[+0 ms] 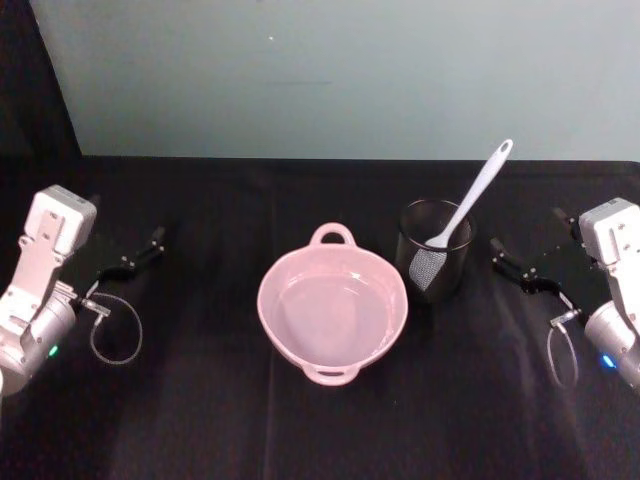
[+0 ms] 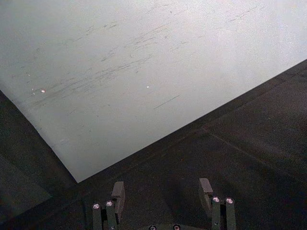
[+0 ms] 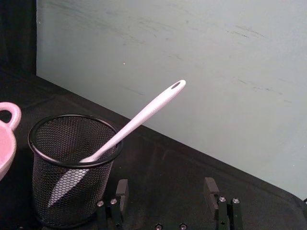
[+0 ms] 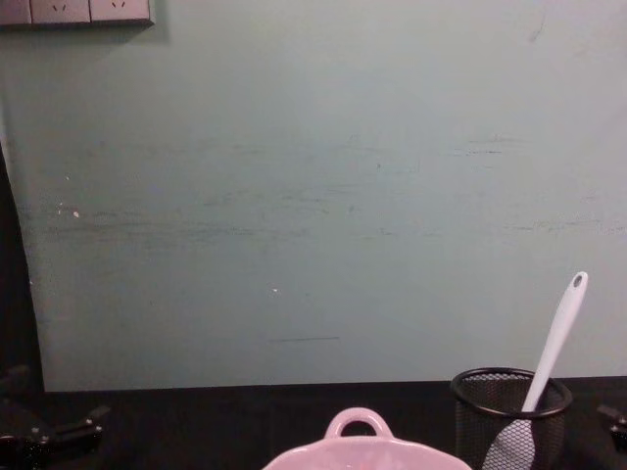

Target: Use the one hand to pick up the spoon and stir the clear water in the bowl.

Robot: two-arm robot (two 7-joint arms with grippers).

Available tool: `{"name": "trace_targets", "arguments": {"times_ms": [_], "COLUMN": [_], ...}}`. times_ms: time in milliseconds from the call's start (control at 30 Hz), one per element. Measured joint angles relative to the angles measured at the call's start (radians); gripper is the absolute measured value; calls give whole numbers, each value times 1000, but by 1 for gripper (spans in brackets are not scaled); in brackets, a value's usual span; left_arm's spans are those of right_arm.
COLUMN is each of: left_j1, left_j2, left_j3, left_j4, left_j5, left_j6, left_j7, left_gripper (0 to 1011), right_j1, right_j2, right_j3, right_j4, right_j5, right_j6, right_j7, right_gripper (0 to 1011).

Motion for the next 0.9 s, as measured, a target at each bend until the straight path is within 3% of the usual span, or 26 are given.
{"name": "trace_targets", "arguments": {"times_ms": [900], "left_j1": [0], "left_j2": [0], "left_j3": [0], "left_j4": [0], "left_j5": [0], "left_j6": [0], "left_j7": [0], "left_gripper": [1011], "right_j1": [0], "right_j2": [0], "right_j3": [0], "right_j4": [0], "right_j5": [0], "right_j6": [0], "right_j7": [0], "right_gripper": [1002]}}
